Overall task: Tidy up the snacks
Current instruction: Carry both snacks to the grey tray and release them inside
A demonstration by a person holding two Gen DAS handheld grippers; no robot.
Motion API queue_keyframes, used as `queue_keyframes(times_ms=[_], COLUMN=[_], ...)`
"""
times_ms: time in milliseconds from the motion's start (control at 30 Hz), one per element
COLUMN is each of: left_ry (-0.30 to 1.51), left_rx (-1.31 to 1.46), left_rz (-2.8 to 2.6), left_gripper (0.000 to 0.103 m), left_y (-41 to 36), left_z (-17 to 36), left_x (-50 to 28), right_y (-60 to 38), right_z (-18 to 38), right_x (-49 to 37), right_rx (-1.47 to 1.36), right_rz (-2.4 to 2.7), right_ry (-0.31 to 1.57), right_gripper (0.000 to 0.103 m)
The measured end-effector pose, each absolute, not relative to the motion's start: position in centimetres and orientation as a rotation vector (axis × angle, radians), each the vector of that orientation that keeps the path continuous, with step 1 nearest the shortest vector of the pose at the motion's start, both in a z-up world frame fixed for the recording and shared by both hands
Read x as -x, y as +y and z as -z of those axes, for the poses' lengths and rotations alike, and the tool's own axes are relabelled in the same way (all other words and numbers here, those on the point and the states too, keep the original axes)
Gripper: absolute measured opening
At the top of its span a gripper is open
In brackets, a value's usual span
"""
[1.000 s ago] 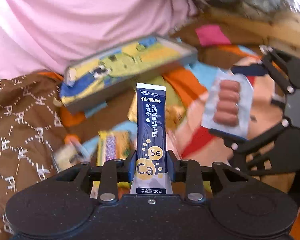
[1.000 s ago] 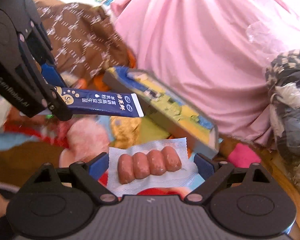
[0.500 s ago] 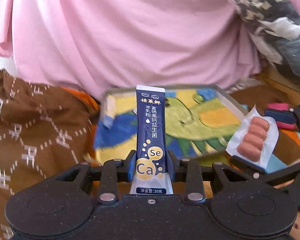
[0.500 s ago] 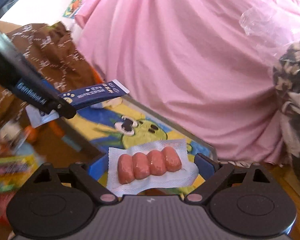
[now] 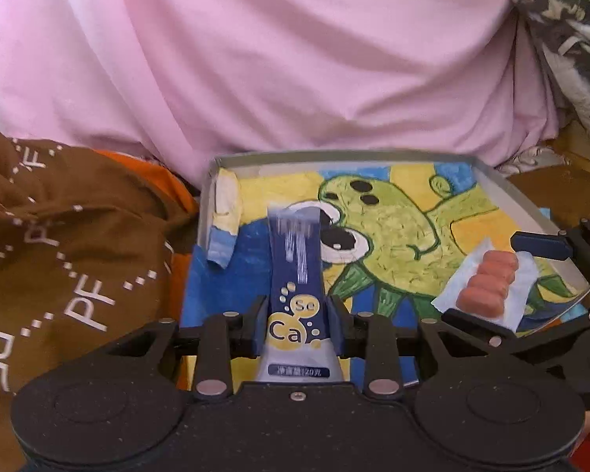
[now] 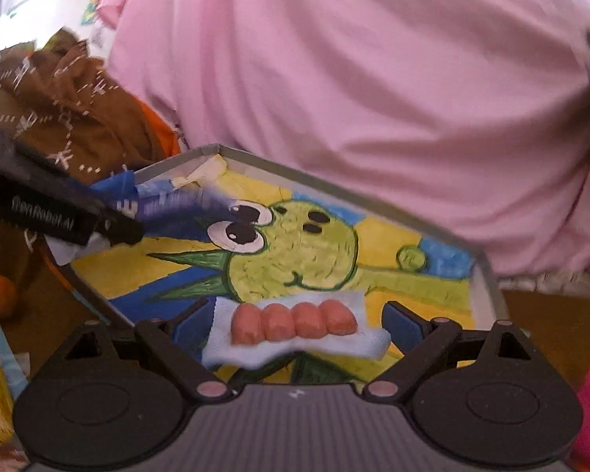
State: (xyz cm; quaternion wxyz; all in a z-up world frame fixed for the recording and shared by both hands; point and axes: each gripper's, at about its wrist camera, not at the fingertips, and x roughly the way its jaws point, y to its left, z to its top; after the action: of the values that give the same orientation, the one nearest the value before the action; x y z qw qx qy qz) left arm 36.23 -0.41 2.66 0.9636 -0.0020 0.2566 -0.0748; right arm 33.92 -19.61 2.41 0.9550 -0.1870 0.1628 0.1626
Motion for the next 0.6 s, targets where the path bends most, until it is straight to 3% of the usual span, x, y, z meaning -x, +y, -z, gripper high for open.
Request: queue_keyframes(times_ms=[233, 400, 600], left_ry=[0.512, 0.478, 0.434], left_rx=[0.014, 0.048, 0.089], left_rz=[0.163, 0.148, 0.158], left_gripper=[0.039, 0.073, 0.087], left_y=[-0.5, -0.4, -0.8], left_z=[-1.9, -2.7, -4.5], left_x=[-36.4, -35.1, -31.6], right_y=[-20.9, -21.8, -23.2], right_z=[-2.7, -3.5, -5.7], right_x=[-33.3, -31.8, -28.3], right_rx=[0.312, 0.308, 0.220], right_rz=[-0.295, -0.259, -0.226], right_ry=[0.337, 0.327, 0.279], right_gripper=[0.103, 0.103, 0.103])
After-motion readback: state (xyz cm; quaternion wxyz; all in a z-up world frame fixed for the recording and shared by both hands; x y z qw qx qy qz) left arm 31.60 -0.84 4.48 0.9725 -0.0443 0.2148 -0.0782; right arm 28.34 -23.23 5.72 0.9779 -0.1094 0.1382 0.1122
